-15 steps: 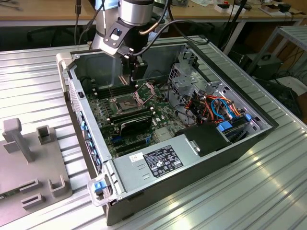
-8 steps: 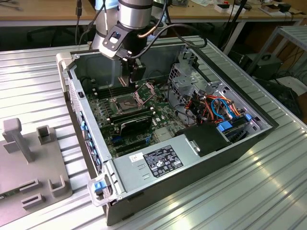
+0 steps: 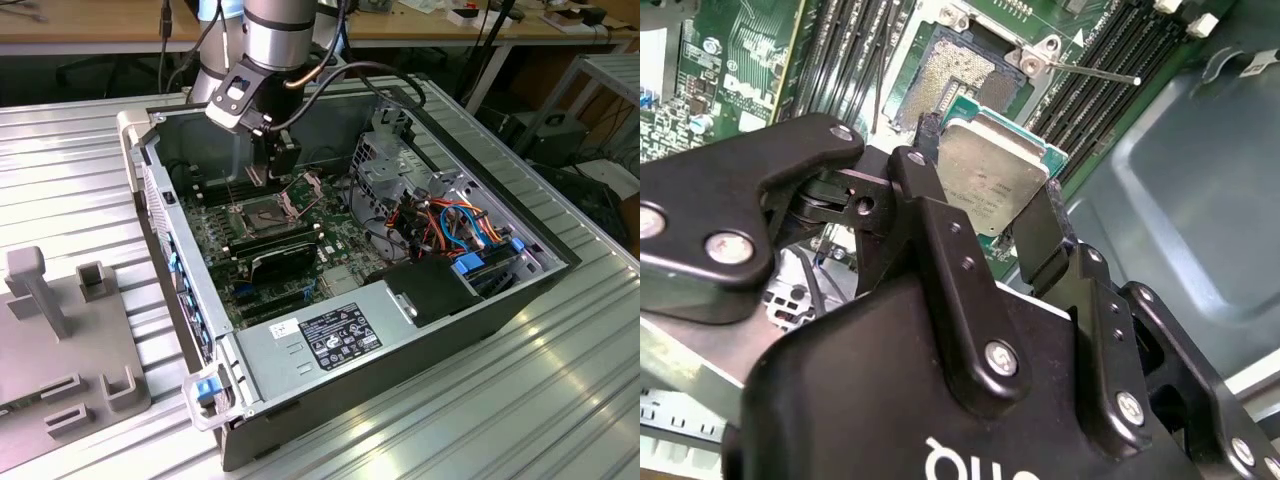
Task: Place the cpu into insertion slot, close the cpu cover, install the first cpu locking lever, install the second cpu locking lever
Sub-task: 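Place the cpu into insertion slot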
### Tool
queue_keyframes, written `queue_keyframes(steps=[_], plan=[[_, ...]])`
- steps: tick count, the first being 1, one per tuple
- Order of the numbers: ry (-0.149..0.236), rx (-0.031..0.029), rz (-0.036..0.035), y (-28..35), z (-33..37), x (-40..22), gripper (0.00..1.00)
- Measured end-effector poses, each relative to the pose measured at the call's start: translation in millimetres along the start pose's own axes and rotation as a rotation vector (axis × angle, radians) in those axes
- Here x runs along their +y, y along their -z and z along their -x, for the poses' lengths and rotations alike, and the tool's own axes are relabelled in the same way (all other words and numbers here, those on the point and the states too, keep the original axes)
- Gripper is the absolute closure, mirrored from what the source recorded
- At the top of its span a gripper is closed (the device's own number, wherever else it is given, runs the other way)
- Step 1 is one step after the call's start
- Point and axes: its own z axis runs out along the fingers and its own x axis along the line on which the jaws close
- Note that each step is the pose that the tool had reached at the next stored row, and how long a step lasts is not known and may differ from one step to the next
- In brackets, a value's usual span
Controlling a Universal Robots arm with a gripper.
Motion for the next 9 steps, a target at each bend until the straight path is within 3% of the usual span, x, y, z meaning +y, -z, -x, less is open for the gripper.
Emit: queue_keyframes(steps=[9], plan=[[0.0, 0.0011, -0.0001, -14.5, -0.2, -0.7, 0.46]])
